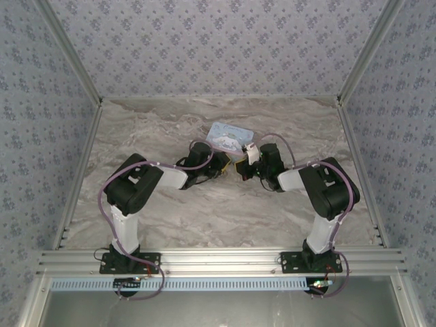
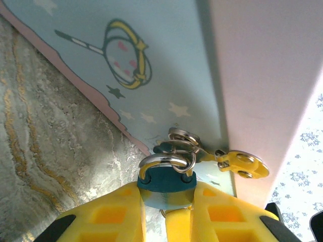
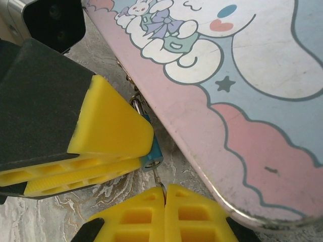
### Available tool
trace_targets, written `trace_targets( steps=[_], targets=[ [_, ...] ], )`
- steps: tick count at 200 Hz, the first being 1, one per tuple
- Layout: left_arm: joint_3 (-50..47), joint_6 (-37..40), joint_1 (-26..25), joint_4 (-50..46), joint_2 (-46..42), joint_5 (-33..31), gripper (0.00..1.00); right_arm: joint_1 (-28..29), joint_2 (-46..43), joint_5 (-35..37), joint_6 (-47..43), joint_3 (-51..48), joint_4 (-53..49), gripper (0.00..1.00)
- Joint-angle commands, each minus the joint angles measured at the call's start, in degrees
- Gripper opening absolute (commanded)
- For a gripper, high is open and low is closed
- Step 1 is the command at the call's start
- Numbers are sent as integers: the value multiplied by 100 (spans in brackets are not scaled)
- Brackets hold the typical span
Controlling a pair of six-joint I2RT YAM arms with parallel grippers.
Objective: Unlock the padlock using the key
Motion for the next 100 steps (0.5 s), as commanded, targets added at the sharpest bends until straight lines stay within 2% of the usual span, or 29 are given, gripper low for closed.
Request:
trace_targets(
  steps=[1, 100],
  targets=[
    [31, -31, -178, 68, -218, 637, 23, 91, 41, 39, 39, 316, 320, 0],
    [97, -31, -187, 50, -197, 681, 23, 520, 89, 533, -174, 635, 634, 0]
  ],
)
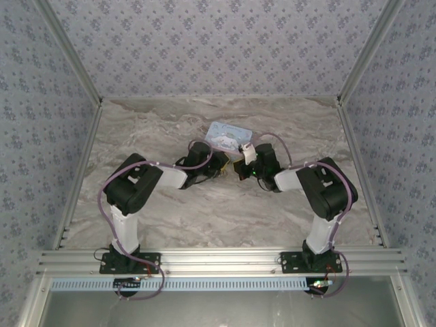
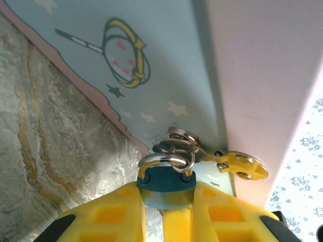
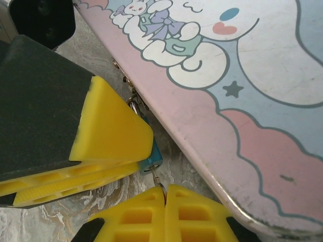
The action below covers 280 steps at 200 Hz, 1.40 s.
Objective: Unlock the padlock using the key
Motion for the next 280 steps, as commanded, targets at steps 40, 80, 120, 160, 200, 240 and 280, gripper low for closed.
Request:
trace_targets(
  steps=[40, 80, 120, 160, 200, 240, 280],
  targets=[
    [105, -39, -237, 80, -186, 740, 23, 227, 84, -169, -43, 589, 856, 0],
    [121, -47, -242, 93, -177, 748, 23, 270, 127, -211, 39, 627, 1006, 0],
    [130, 77, -189, 53, -245, 716, 23, 270, 44, -144, 225, 516, 784, 0],
    [6, 162, -64, 10, -390, 661, 39, 251, 27, 94, 875, -29, 693, 0],
    [-287, 195, 73, -41, -699, 609, 55, 283, -72, 94, 1593, -336, 753, 0],
    [-731, 503, 273, -406, -1408, 436, 65, 314, -179, 63, 2277, -289, 542, 0],
    [-1133, 572, 591, -431, -1785, 368, 65, 332, -323, -44, 3304, -287, 627, 0]
  ],
)
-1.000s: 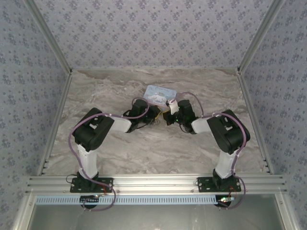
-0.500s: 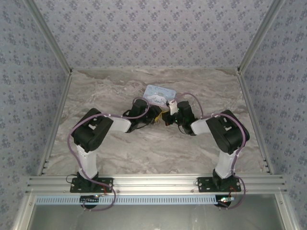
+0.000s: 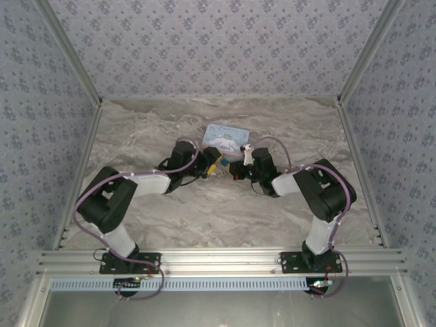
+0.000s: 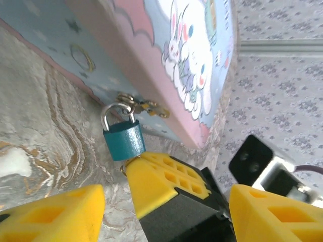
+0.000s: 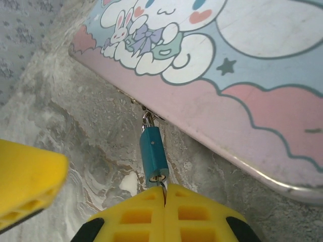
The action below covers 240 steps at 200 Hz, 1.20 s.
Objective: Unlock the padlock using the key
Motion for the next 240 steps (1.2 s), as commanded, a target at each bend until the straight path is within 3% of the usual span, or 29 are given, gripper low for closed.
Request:
trace_targets(
  steps=[1, 89, 198, 240],
  targets=[
    [-179, 150, 152, -63, -163, -74, 65, 50, -258, -120, 877, 16, 40, 0],
    [-40, -428, 55, 947, 676, 257, 50, 248, -365, -155, 2547, 223, -329, 0],
    [136, -677, -59, 1214, 1089, 235, 38, 338, -483, -147, 3090, 347, -327, 0],
    [137, -740, -66, 1275, 1137, 196, 27, 366, -575, -108, 3206, 358, -387, 0]
  ],
)
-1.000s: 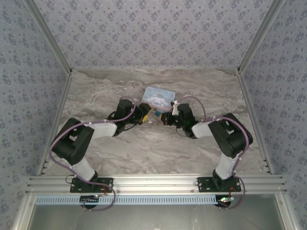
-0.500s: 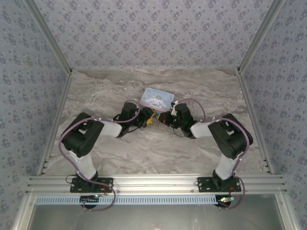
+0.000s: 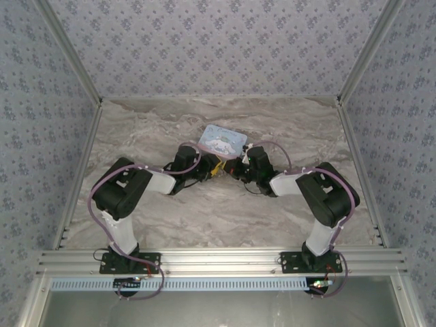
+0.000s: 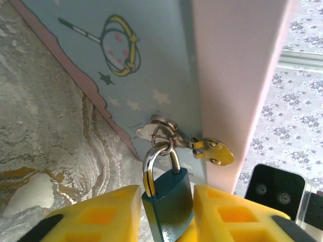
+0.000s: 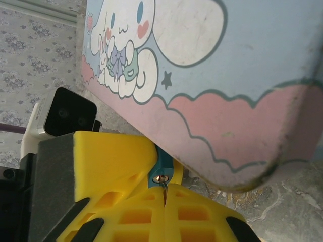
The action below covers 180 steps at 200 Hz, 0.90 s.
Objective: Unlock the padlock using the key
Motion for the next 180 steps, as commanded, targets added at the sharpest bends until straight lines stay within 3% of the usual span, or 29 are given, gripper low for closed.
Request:
trace_targets(
  steps=[1, 32, 72, 107, 132, 180],
  targets=[
    [161, -43, -41, 185, 101, 19, 26, 49, -279, -13, 175, 168, 100, 0],
    [160, -44, -41, 151, 75, -10, 15, 44, -442, 85, 80, 114, -48, 3],
    [164, -21, -48, 90, 22, -31, 0, 21, -762, 266, -344, -74, -466, 33],
    [177, 10, -40, -17, -63, -52, 0, -75, -1299, 557, -1125, -287, -1106, 50],
    [195, 27, -37, -165, -157, -52, 0, 5, -1865, 868, -2321, -310, -1533, 56],
    [270, -125, -38, -417, -285, 62, 0, 704, -3039, 2005, -6024, -362, -2434, 62]
  ],
)
